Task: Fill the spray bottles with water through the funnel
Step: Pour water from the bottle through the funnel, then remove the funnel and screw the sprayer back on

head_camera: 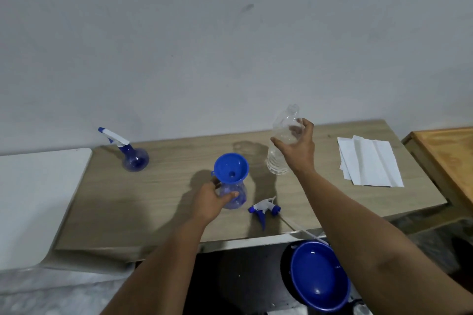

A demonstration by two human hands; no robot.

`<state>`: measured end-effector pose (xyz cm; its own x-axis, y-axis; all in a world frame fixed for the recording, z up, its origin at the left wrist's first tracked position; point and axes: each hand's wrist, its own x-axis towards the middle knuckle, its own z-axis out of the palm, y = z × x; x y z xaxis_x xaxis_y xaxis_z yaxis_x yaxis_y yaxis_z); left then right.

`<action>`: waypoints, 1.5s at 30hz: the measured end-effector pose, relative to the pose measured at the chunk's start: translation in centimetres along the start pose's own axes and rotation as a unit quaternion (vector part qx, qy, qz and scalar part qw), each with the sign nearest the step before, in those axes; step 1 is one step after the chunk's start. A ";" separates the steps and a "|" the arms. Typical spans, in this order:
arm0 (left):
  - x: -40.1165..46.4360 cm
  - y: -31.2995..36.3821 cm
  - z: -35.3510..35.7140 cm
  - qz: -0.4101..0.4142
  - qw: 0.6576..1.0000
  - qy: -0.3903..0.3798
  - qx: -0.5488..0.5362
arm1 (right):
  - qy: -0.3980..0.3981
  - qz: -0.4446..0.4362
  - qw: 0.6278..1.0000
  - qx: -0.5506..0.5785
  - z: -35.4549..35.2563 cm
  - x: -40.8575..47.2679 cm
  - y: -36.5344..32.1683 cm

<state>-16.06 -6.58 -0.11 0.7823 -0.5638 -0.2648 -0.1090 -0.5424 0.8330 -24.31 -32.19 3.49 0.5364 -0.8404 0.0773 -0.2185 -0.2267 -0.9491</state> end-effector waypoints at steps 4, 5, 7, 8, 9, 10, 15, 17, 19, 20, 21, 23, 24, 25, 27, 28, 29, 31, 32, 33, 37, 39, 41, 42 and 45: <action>0.1 -0.2 -0.1 -0.007 1.000 0.003 0.015 | -0.006 0.016 0.999 -0.030 0.2 -0.1 -0.2; 0.0 -0.1 -0.1 -0.011 1.000 0.000 0.016 | -0.008 0.023 0.999 -0.037 0.2 -0.2 -0.3; -0.1 0.0 -0.1 -0.018 1.000 -0.001 0.011 | -0.016 0.037 0.998 -0.043 0.1 -0.6 -0.5; -0.1 0.2 0.0 -0.019 1.000 -0.001 0.007 | -0.020 0.044 0.998 -0.041 0.0 -0.8 -0.5; -0.1 0.2 0.0 -0.016 1.000 -0.002 0.004 | -0.023 0.053 0.998 -0.039 -0.2 -1.1 -0.6; -0.1 0.3 0.0 -0.015 1.000 -0.002 0.006 | -0.026 0.062 0.997 -0.038 -0.5 -1.4 -0.5; -0.1 0.5 -0.2 -0.011 1.000 -0.009 0.017 | -0.038 0.106 0.993 -0.022 -1.6 -3.3 -0.1; -0.1 0.4 -0.2 -0.009 1.000 -0.012 0.018 | -0.036 0.127 0.991 -0.023 -1.9 -4.6 -0.2; -0.3 0.3 -0.2 -0.006 1.000 -0.008 0.019 | -0.018 0.136 0.990 -0.024 -2.4 -6.7 -0.2; -0.4 0.2 -0.3 -0.004 1.000 -0.006 0.018 | -0.003 0.129 0.991 -0.024 -2.7 -7.9 -0.2; -0.5 0.2 -0.3 -0.005 1.000 -0.007 0.018 | 0.009 0.113 0.993 -0.024 -2.9 -9.2 -0.2; -0.8 0.2 -0.5 -0.010 1.000 -0.012 0.012 | 0.006 0.080 0.997 -0.018 -3.0 -11.1 -0.6; -0.9 0.2 -0.6 -0.011 1.000 -0.014 0.012 | -0.011 0.064 0.998 -0.015 -2.7 -11.5 -0.8; -1.0 0.2 -0.7 -0.013 1.000 -0.014 0.016 | -0.033 0.047 0.998 -0.020 -2.3 -11.6 -1.1; -1.2 0.3 -0.9 -0.017 0.999 -0.009 0.029 | -0.088 -0.004 0.995 -0.043 -1.2 -11.0 -2.4; -1.3 0.2 -1.0 -0.019 0.999 -0.007 0.031 | -0.121 -0.033 0.991 -0.055 -0.5 -10.7 -3.4; -1.4 0.1 -1.1 -0.018 0.999 -0.007 0.032 | -0.161 -0.057 0.983 -0.070 0.0 -10.3 -4.7; -1.5 -0.2 -1.1 -0.012 0.999 -0.013 0.038 | -0.258 -0.088 0.954 -0.127 0.9 -9.7 -7.5; -1.6 -0.4 -1.2 -0.009 0.999 -0.014 0.041 | -0.308 -0.096 0.929 -0.181 1.3 -9.4 -8.6; -1.6 -0.5 -1.2 -0.007 0.999 -0.013 0.045 | -0.351 -0.109 0.897 -0.247 1.9 -9.1 -9.7; -2.0 -0.2 -1.4 0.019 0.997 -0.023 0.067 | -0.427 -0.158 0.789 -0.412 4.4 -8.4 -11.0; -2.0 0.0 -1.5 0.007 0.998 -0.032 0.062 | -0.431 -0.167 0.777 -0.428 5.1 -8.4 -11.0; -2.0 0.2 -1.5 -0.004 0.998 -0.033 0.062 | -0.423 -0.172 0.782 -0.424 5.3 -8.2 -11.0; -1.9 0.0 -1.4 -0.005 0.997 -0.031 0.064 | -0.421 -0.176 0.782 -0.423 5.3 -8.0 -11.1; -1.8 0.1 -1.4 -0.007 0.997 -0.026 0.068 | -0.422 -0.188 0.772 -0.437 5.3 -7.7 -11.2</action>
<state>-16.58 -4.73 1.10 0.7514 -0.5854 -0.3046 -0.1822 -0.6277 0.7568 -21.69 -20.62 11.92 0.9550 -0.0992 -0.2796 -0.1878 -0.9316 -0.3111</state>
